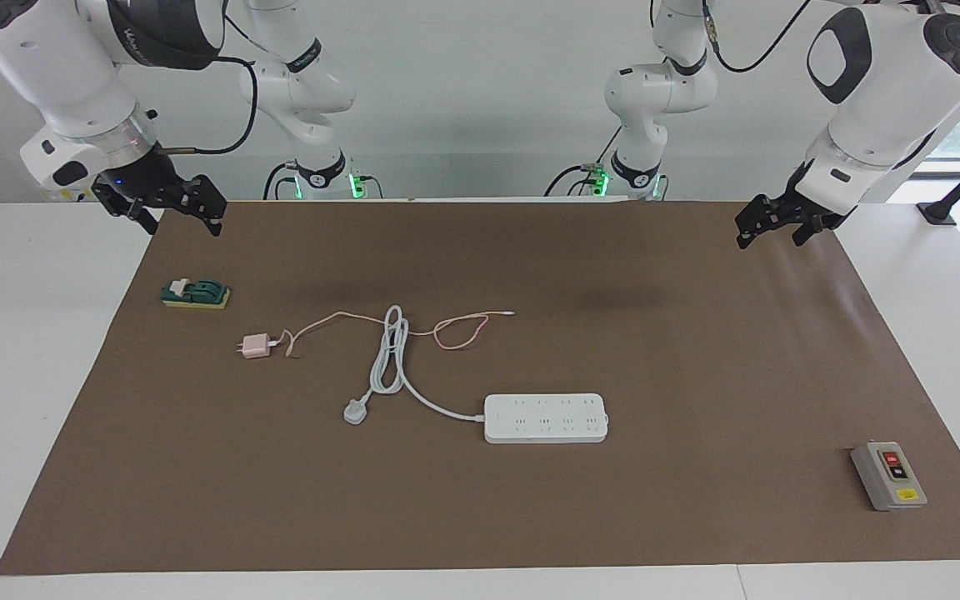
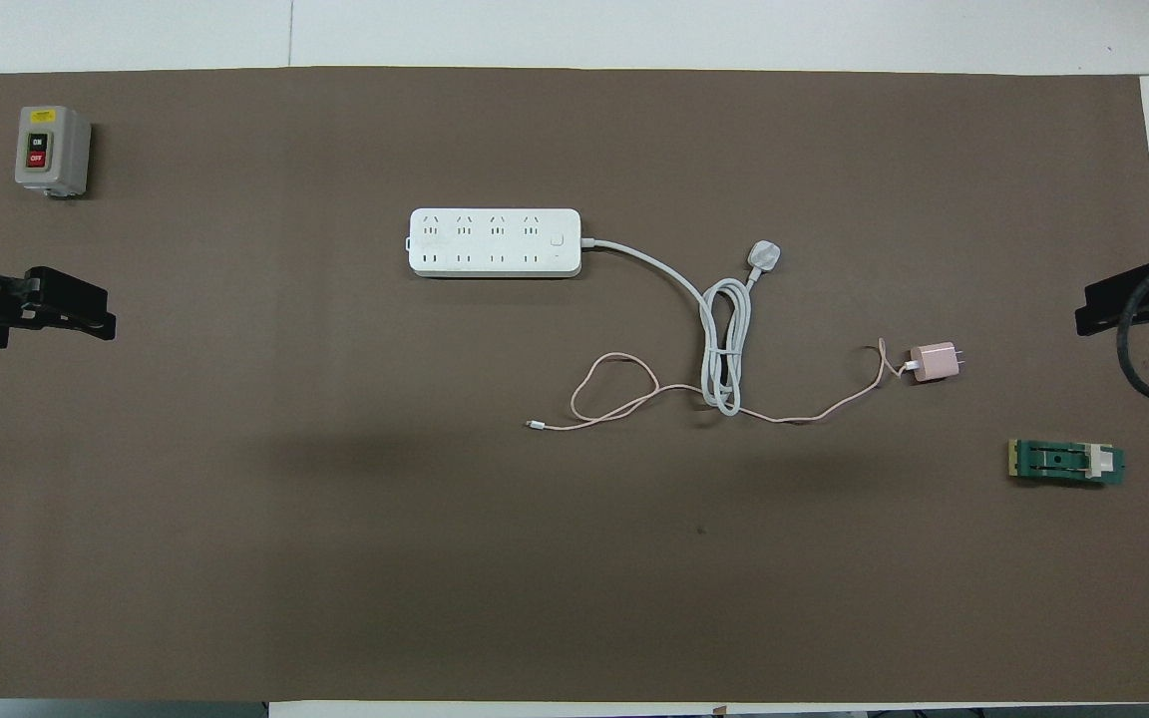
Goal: Plug charger into power strip
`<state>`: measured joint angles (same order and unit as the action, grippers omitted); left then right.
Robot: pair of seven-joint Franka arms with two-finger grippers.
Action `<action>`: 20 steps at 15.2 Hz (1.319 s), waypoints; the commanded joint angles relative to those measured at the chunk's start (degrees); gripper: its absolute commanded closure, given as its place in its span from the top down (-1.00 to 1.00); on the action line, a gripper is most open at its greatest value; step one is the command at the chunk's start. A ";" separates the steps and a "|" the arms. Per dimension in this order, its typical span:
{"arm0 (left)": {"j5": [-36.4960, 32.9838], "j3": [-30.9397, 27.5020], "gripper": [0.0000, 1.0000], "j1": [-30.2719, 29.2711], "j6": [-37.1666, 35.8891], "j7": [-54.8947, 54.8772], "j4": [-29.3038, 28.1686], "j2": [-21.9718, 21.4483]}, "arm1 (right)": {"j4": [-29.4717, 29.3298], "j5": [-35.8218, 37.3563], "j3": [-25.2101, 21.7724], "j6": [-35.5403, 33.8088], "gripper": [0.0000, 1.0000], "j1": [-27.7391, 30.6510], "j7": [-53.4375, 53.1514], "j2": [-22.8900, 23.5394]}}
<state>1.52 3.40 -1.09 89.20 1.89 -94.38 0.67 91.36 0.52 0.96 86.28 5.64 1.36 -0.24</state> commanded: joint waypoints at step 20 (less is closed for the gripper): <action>-0.56 0.03 1.00 0.82 0.71 0.13 -1.33 -1.11 | 2.59 -1.30 -0.26 7.93 1.00 4.38 -60.13 -0.63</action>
<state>1.47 3.34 -1.05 89.20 1.90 -94.40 0.66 91.85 0.37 0.14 92.58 8.25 -52.60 -0.40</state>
